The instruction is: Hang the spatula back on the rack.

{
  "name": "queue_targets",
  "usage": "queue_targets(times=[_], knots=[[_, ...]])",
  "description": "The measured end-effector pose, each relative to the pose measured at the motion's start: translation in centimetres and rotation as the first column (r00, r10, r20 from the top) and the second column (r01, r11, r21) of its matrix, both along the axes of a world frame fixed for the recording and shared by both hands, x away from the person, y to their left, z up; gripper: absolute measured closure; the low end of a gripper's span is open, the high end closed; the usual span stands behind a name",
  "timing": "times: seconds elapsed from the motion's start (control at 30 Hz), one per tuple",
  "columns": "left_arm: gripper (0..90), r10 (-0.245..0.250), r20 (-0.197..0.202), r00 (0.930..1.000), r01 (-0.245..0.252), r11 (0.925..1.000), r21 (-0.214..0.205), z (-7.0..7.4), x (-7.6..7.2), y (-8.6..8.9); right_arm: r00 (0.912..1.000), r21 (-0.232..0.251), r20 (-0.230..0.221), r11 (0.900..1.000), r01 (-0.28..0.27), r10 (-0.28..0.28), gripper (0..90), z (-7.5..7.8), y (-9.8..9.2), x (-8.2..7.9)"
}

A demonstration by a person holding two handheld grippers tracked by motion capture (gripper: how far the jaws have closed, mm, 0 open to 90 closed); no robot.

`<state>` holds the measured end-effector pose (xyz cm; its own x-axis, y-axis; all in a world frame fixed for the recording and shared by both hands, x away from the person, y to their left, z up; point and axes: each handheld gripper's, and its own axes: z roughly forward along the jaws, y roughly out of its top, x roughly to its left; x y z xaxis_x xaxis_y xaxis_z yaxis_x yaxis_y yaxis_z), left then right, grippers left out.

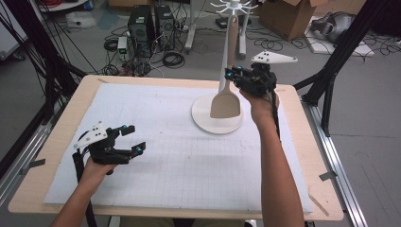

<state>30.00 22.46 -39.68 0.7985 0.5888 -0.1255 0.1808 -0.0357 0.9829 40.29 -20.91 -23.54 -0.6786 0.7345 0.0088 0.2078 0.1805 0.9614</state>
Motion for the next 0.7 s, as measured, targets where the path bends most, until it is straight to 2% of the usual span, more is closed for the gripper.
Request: queue_targets(times=[0.23,0.43,0.6,0.7], knots=[[18.3,-0.002,0.002,1.0000,0.002,1.0000,0.000,0.1,0.1,0.0,0.9996,0.008,-0.015,0.9997,0.025,-0.025,78.1,0.2,0.1,0.7],[18.3,-0.005,0.001,1.0000,0.005,1.0000,-0.001,0.1,0.0,0.0,0.9989,-0.010,-0.023,0.9991,0.041,-0.041,78.1,0.6,0.4,1.3],[18.3,-0.003,0.001,1.0000,0.003,1.0000,-0.005,0.1,0.0,0.1,0.9965,-0.022,-0.054,0.9977,0.064,-0.065,78.0,0.1,0.5,1.9],[18.3,0.000,0.002,1.0000,0.000,1.0000,-0.002,0.1,0.0,0.2,0.9967,-0.008,-0.051,0.9980,0.062,-0.062,77.9,-0.1,0.4,1.9]])
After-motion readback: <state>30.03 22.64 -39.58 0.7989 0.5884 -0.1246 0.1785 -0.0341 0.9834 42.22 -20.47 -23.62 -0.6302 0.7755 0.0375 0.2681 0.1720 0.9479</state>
